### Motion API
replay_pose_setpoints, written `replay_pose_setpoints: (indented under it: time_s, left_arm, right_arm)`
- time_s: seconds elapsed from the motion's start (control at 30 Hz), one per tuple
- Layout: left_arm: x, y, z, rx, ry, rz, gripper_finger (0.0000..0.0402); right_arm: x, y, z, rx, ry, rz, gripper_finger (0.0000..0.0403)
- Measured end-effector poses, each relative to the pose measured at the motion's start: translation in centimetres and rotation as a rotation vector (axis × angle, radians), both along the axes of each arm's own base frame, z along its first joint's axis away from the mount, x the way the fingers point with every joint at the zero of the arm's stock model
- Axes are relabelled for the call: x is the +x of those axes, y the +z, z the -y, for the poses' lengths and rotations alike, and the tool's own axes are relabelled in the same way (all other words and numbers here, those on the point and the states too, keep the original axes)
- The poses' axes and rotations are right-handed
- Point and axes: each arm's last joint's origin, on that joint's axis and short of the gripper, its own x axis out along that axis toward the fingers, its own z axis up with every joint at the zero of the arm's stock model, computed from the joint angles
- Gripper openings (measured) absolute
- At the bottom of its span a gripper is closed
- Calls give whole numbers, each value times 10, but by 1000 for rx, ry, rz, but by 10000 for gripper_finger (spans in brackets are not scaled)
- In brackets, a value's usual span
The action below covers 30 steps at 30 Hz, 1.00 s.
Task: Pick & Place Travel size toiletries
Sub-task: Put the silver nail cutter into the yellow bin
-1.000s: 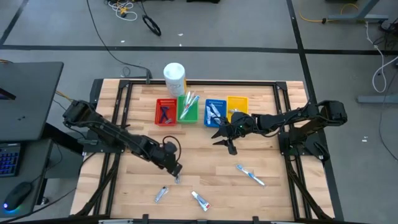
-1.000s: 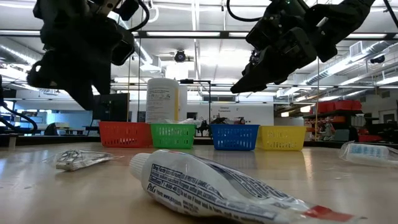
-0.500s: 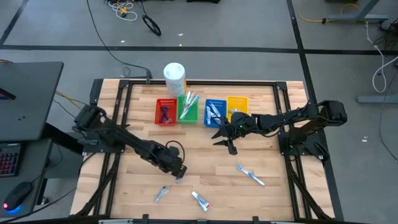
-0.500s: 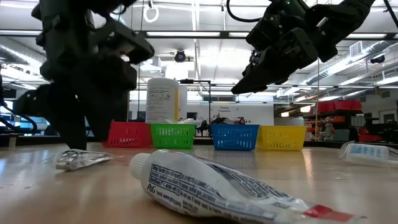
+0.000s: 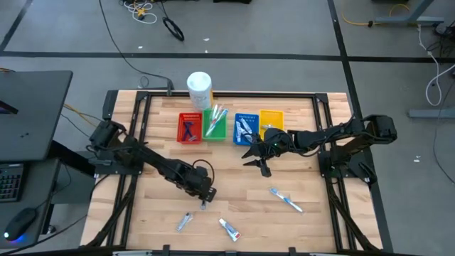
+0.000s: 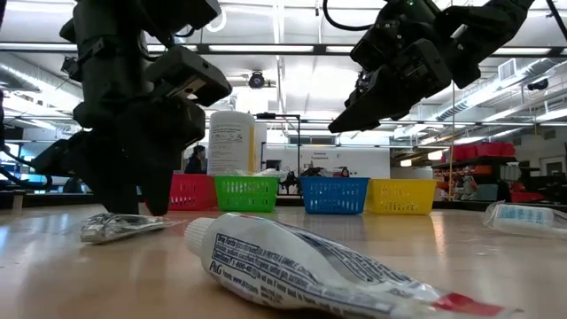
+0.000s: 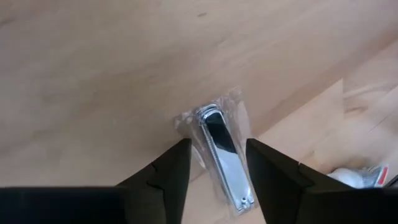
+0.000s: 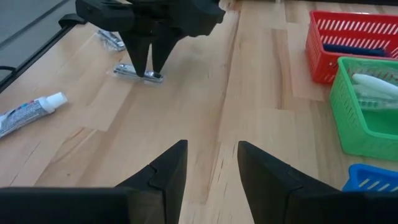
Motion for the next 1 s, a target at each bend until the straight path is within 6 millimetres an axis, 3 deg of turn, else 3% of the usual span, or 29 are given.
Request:
replay_pose_setpoints:
  time_s: [0.47, 0.83, 1.0]
  left_arm:
    - [8, -1, -26, 156, -58, 42, 31]
    - [24, 4, -46, 292, -99, 204, 22]
    - [26, 5, -56, 328, -121, 210, 5]
  right_arm:
    - [0, 0, 0, 0, 0, 0, 151]
    - [0, 0, 0, 5, 7, -3, 151]
    - [4, -12, 0, 10, 13, -34, 151]
